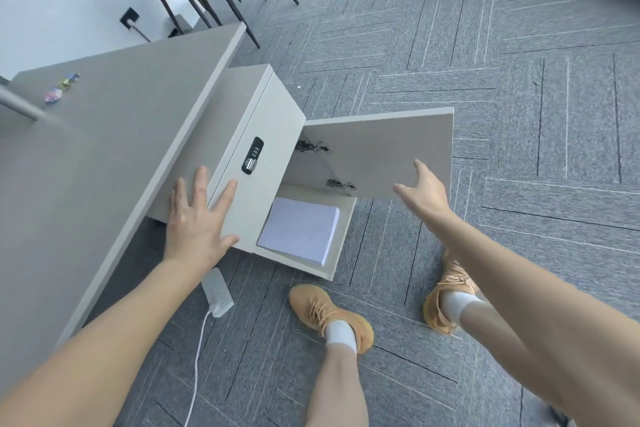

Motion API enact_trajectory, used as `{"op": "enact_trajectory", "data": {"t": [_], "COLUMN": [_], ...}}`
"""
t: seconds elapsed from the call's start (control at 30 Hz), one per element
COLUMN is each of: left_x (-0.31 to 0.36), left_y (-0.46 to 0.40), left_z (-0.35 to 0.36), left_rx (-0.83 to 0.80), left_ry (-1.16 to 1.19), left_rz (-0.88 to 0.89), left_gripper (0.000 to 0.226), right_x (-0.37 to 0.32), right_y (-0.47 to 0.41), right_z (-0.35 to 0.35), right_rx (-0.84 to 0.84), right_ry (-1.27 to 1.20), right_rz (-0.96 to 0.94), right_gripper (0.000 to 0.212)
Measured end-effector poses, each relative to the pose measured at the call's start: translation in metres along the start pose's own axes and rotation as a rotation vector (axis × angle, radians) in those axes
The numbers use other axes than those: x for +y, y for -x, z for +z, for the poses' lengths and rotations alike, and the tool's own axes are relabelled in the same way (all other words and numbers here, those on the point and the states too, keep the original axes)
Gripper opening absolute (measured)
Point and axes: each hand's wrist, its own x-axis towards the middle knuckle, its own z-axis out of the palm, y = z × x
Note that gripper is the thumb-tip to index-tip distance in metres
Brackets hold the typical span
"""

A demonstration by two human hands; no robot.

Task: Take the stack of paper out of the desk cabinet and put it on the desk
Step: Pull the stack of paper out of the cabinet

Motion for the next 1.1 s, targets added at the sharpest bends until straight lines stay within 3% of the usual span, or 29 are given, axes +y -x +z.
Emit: {"op": "enact_trajectory", "data": {"t": [0.13, 0.33, 0.4, 0.5, 0.6, 0.67, 0.8, 0.97, 1.03, 1.1], "left_x": [0.012, 0.084, 0.115, 0.156, 0.183, 0.195, 0.223, 0.247, 0.253, 0.252], "left_y": [0.003, 0.018, 0.015, -0.002, -0.026, -0.039, -0.060, -0.091, -0.108, -0.127], "left_z": [-0.008, 0.009, 0.036, 0.087, 0.158, 0.222, 0.340, 0.407, 0.422, 0.407], "left_rx": [0.006, 0.345, 0.252, -0.062, -0.394, -0.501, -0.607, -0.629, -0.611, -0.547], "left_ry": [0.177, 0.520, 0.759, 1.028, 1.349, 1.464, 1.501, 1.587, 1.567, 1.592], "left_rz": [-0.110, -0.195, -0.258, -0.406, -0.760, -0.927, -1.113, -1.318, -1.437, -1.480], "left_gripper": [0.083, 0.033, 0.030, 0.035, 0.040, 0.040, 0.021, 0.079, 0.082, 0.065], "right_x": [-0.010, -0.001, 0.005, 0.017, 0.031, 0.041, 0.065, 0.084, 0.085, 0.087], "right_y": [0.002, -0.014, -0.023, -0.041, -0.064, -0.082, -0.120, -0.166, -0.186, -0.205], "right_z": [0.013, 0.048, 0.062, 0.091, 0.124, 0.148, 0.200, 0.265, 0.289, 0.312], "right_rx": [-0.072, -0.224, -0.279, -0.366, -0.465, -0.519, -0.603, -0.634, -0.623, -0.615], "right_ry": [0.013, 0.228, 0.334, 0.435, 0.541, 0.586, 0.646, 0.650, 0.650, 0.661], "right_rz": [-0.011, -0.107, -0.152, -0.182, -0.188, -0.192, -0.180, -0.145, -0.140, -0.134], "right_gripper": [0.078, 0.067, 0.063, 0.062, 0.060, 0.055, 0.057, 0.058, 0.056, 0.056]}}
